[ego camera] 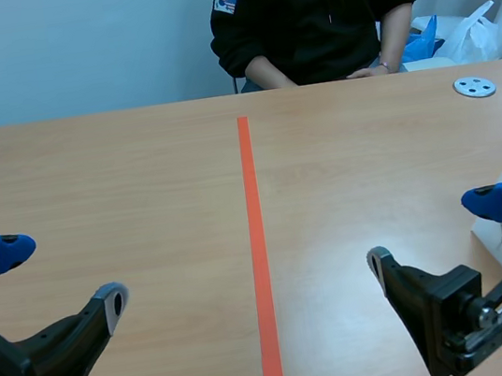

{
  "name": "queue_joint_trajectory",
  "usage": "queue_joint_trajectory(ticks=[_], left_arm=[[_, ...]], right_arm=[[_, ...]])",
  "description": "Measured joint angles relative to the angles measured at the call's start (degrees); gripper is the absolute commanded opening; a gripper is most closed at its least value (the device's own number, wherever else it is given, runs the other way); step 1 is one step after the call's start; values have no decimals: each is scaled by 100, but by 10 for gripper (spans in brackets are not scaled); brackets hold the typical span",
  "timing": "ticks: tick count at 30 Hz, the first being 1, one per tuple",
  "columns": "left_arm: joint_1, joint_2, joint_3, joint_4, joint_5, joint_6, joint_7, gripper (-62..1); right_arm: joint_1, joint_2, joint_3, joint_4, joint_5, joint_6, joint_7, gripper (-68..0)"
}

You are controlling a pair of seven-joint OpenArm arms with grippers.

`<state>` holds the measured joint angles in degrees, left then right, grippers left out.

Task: Sort the leaf by its shape. The table is split by an orange tape line. A compound leaf with several leaflets goes to the left side, a simple leaf with one blade goes to the right side. Return to the home posture when a red brick is placed on the table.

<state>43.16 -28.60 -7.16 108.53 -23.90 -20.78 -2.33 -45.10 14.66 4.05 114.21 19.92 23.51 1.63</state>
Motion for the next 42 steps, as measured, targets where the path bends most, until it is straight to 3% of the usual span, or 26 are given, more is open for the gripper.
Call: queue_joint_trajectory(ticks=[5,17,36,42], left_arm=[[0,0,0,0,0,-2,0,14],[0,0,0,0,0,-2,15,14],[0,0,0,0,0,-2,26,14],[0,0,0,0,0,-2,433,14]], right_arm=[[0,46,0,0,0,2,0,4],[273,603,0,0,0,2,-44,4],[365,599,-173,0,0,4,-63,4],[365,599,-173,0,0,4,-63,4]])
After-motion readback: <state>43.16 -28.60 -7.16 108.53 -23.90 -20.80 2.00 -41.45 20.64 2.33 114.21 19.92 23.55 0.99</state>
